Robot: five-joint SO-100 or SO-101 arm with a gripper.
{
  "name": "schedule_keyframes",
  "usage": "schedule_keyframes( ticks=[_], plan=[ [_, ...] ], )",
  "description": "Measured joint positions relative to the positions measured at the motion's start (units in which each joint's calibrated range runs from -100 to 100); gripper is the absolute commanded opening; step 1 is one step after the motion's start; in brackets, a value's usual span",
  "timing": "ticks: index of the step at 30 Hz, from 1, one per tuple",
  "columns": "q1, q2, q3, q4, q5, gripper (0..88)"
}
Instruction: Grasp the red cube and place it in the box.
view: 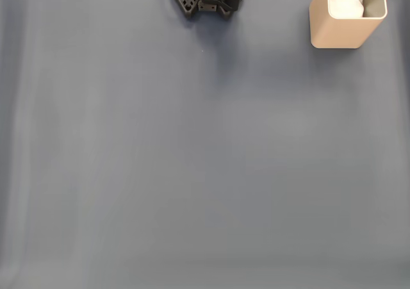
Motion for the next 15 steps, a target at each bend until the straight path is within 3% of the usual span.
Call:
schedule_keyframes(
  ticks=[4,15],
  plan=[
    [0.0,0.0,0.0,0.0,-0.3,2.5],
    [-0.9,0.0,0.7,-0.5,-1.6,21.3]
  ],
)
